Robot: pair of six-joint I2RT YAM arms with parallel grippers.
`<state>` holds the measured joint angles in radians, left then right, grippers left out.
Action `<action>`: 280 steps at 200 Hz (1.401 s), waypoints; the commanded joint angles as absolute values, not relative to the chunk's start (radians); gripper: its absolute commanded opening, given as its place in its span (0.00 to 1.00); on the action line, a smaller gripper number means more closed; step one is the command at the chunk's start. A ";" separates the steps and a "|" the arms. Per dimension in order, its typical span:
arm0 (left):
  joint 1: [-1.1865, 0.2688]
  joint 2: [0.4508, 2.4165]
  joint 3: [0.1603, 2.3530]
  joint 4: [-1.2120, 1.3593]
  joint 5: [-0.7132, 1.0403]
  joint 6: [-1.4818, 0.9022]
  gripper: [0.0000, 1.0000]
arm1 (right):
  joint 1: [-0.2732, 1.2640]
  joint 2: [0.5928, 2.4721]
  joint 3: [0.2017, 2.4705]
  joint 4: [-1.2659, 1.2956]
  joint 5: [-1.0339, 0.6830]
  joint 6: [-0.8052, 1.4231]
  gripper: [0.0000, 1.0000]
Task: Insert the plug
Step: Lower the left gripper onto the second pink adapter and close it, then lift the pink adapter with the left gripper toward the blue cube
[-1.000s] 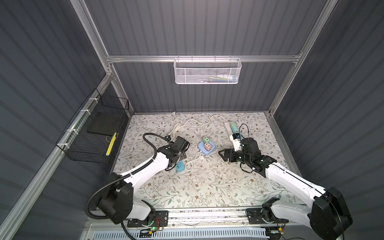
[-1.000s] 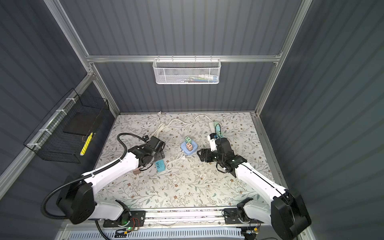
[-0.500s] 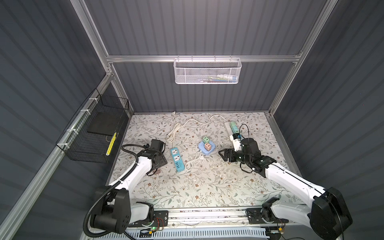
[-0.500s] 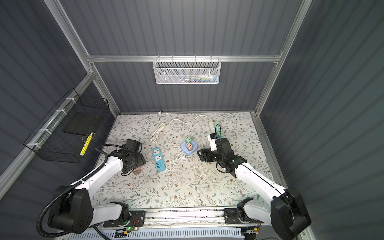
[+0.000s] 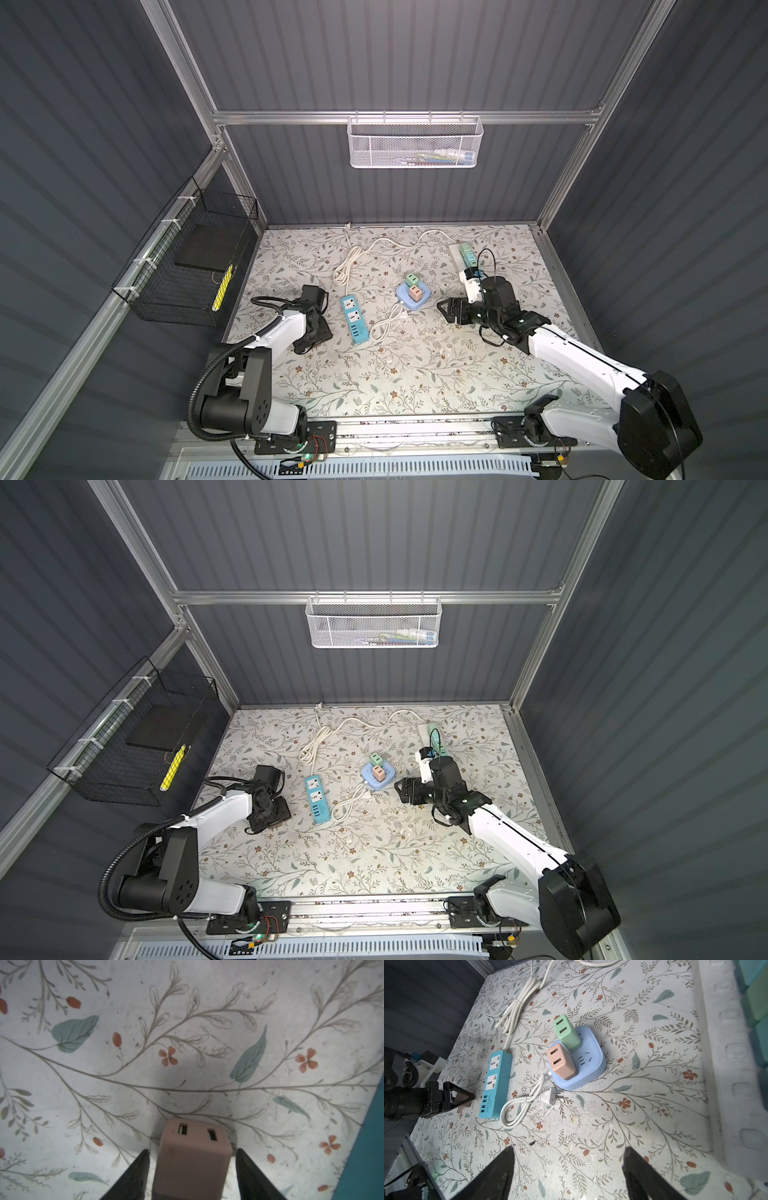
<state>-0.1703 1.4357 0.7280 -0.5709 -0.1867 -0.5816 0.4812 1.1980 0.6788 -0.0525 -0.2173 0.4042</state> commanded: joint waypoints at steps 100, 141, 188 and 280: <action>-0.173 1.437 0.693 -0.548 -0.142 -0.526 0.38 | 0.488 1.218 0.675 -0.044 -0.229 0.407 0.81; -0.312 1.373 0.784 -0.562 -0.241 -0.502 0.29 | 0.489 1.209 0.676 -0.043 -0.227 0.406 0.81; -0.513 1.322 0.870 -0.441 -0.369 -0.398 0.20 | 0.492 1.184 0.713 -0.093 -0.233 0.414 0.78; -0.858 1.236 0.656 0.304 -0.263 -0.054 0.13 | 0.525 1.203 0.908 -0.274 -0.325 0.367 0.55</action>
